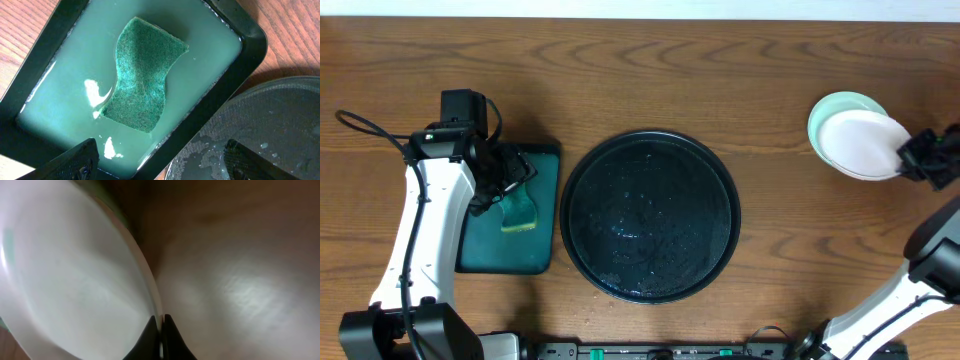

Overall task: Clean dirty plates on tray and stack at the side
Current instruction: 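Lower the white plate onto the stack and release with right gripper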

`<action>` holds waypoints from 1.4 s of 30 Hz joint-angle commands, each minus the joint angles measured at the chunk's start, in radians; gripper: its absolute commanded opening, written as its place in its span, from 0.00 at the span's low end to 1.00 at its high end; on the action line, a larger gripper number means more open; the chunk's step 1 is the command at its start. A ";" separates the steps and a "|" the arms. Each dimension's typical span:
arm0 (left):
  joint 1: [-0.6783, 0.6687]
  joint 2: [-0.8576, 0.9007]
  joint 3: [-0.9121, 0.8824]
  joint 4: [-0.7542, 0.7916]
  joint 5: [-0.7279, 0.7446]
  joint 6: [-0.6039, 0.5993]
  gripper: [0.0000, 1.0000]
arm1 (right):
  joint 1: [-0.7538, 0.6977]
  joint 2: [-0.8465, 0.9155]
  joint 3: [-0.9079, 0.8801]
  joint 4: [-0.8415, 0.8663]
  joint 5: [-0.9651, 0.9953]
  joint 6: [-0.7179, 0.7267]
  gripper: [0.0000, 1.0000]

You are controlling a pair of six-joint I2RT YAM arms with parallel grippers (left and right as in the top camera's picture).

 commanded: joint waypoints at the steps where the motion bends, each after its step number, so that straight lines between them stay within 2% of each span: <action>1: -0.002 0.005 0.007 -0.003 -0.005 0.013 0.81 | 0.068 -0.026 -0.008 0.030 -0.035 -0.013 0.01; 3: -0.002 0.005 0.007 -0.003 -0.005 0.013 0.81 | 0.090 -0.026 -0.008 0.041 -0.034 0.004 0.03; 5: -0.002 0.005 0.007 -0.003 -0.005 0.013 0.81 | 0.103 -0.026 -0.008 0.043 -0.021 0.029 0.15; 7: -0.002 0.005 0.007 -0.005 -0.005 0.013 0.81 | 0.108 -0.026 -0.007 0.039 0.017 0.058 0.14; 9: -0.002 0.005 0.007 -0.006 -0.005 0.017 0.81 | 0.103 -0.026 -0.007 0.026 0.057 0.080 0.05; 11: -0.002 0.005 0.007 -0.006 -0.005 0.017 0.81 | 0.090 -0.026 -0.007 0.012 0.082 0.090 0.02; 18: -0.002 0.005 0.007 -0.005 -0.005 0.016 0.81 | 0.095 -0.026 -0.005 0.022 0.082 -0.003 0.14; 24: -0.002 0.005 0.007 -0.010 -0.005 0.017 0.81 | 0.122 -0.026 -0.004 0.049 0.238 0.038 0.14; 29: -0.002 0.005 0.007 -0.010 -0.005 0.016 0.81 | 0.170 -0.027 -0.003 0.095 0.215 -0.026 0.13; 36: -0.001 0.005 0.007 -0.010 -0.069 0.048 0.81 | 0.281 -0.069 0.003 0.106 0.078 -0.218 0.18; 42: 0.002 0.006 0.006 -0.031 -0.152 0.051 0.81 | 0.400 -0.203 0.003 0.063 0.071 -0.238 0.18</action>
